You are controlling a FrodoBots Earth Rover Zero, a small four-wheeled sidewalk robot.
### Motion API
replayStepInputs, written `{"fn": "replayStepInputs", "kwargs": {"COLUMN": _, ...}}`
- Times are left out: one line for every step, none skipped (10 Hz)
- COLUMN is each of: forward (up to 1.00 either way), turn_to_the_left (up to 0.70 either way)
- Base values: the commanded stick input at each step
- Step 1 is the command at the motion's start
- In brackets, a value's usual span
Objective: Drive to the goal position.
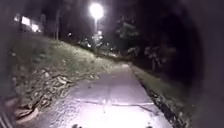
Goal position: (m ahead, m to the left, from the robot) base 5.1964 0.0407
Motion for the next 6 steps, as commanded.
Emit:
{"fn": "replayStepInputs", "kwargs": {"forward": 0.45, "turn_to_the_left": 0.00}}
{"fn": "replayStepInputs", "kwargs": {"forward": 0.45, "turn_to_the_left": 0.00}}
{"fn": "replayStepInputs", "kwargs": {"forward": 0.45, "turn_to_the_left": 0.00}}
{"fn": "replayStepInputs", "kwargs": {"forward": 0.45, "turn_to_the_left": 0.00}}
{"fn": "replayStepInputs", "kwargs": {"forward": 0.45, "turn_to_the_left": 0.00}}
{"fn": "replayStepInputs", "kwargs": {"forward": 0.45, "turn_to_the_left": 0.00}}
